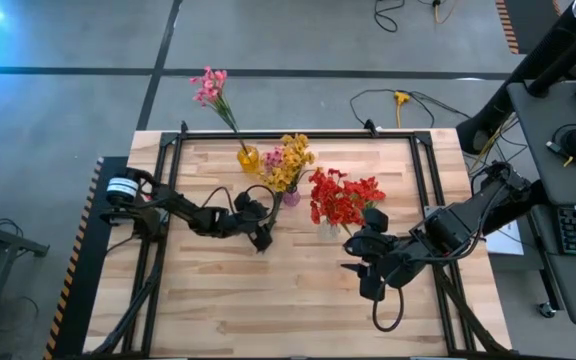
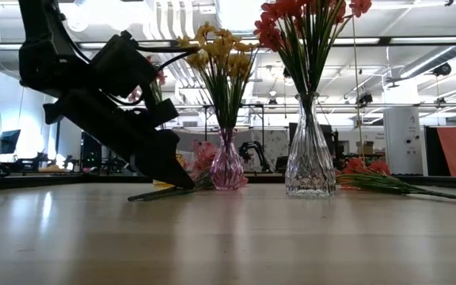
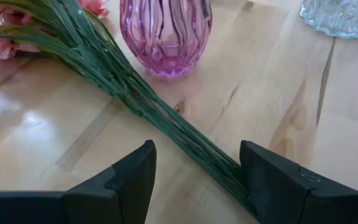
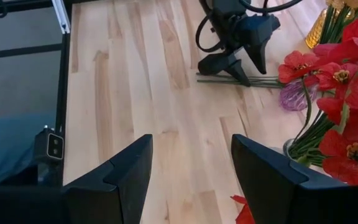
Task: Sort flowers into vase by color
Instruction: Put the left pink flowers into the yellow vase
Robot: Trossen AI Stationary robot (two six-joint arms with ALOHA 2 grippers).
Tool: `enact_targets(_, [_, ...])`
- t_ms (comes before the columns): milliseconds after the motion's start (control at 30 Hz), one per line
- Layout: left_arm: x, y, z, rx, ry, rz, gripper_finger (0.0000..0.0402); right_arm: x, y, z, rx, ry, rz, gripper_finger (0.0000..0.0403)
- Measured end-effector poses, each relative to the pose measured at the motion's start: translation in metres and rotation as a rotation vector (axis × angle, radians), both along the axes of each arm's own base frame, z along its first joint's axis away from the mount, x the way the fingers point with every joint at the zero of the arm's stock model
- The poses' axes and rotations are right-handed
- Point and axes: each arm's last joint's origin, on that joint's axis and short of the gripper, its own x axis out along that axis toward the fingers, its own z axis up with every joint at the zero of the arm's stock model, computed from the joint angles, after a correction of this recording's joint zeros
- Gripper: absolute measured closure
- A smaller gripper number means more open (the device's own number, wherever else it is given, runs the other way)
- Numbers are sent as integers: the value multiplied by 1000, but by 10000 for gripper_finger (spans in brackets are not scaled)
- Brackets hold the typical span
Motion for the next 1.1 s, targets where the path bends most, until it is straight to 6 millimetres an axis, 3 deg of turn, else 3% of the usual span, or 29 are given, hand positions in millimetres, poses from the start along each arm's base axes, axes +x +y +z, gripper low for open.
enact_targets(200, [-3,0,2,13,6,12,205,0,0,0,-10,-7,-10,193])
enact_targets(733, [-12,1,7,-11,21,26,329,0,0,-1,-10,-7,-10,193])
enact_targets(1100, [-21,2,21,-18,52,42,345,0,0,-1,-11,-6,-10,193])
